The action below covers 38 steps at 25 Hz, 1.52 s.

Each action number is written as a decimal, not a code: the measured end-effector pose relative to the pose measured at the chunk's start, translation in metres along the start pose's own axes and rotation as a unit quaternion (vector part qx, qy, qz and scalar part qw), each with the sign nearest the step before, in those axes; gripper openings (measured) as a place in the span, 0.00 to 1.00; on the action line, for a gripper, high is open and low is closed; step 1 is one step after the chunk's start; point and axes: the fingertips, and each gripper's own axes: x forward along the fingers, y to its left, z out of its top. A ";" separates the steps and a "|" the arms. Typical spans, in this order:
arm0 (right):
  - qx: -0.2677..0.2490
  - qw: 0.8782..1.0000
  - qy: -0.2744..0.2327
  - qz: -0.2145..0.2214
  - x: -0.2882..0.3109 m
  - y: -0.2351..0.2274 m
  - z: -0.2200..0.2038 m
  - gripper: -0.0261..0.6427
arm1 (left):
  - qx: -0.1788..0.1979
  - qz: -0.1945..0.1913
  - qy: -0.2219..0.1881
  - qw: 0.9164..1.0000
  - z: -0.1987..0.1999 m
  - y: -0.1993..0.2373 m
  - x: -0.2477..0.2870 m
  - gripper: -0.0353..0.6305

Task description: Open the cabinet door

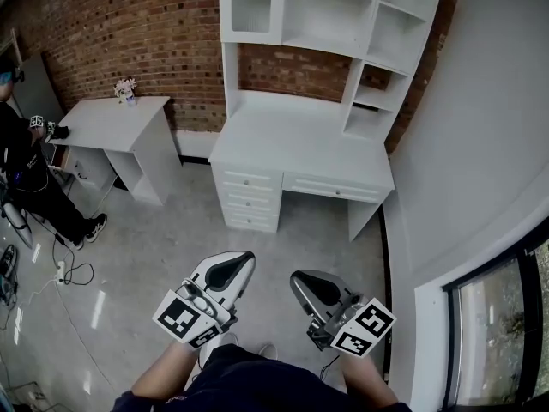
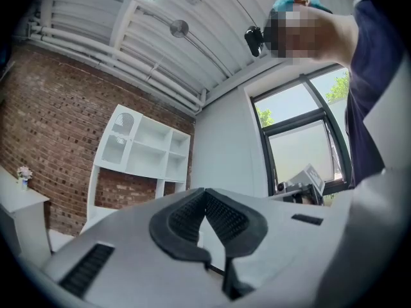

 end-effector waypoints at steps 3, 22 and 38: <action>0.001 1.000 -0.002 0.005 -0.003 -0.004 0.002 0.08 | 0.006 0.003 0.000 1.000 0.002 -0.002 0.005 0.06; 0.005 1.000 0.005 -0.003 0.055 -0.071 0.008 0.08 | -0.004 0.003 -0.002 1.000 -0.011 0.075 0.053 0.06; 0.003 0.999 0.013 -0.034 0.198 -0.150 0.015 0.08 | -0.023 -0.026 -0.002 0.999 -0.013 0.236 0.094 0.06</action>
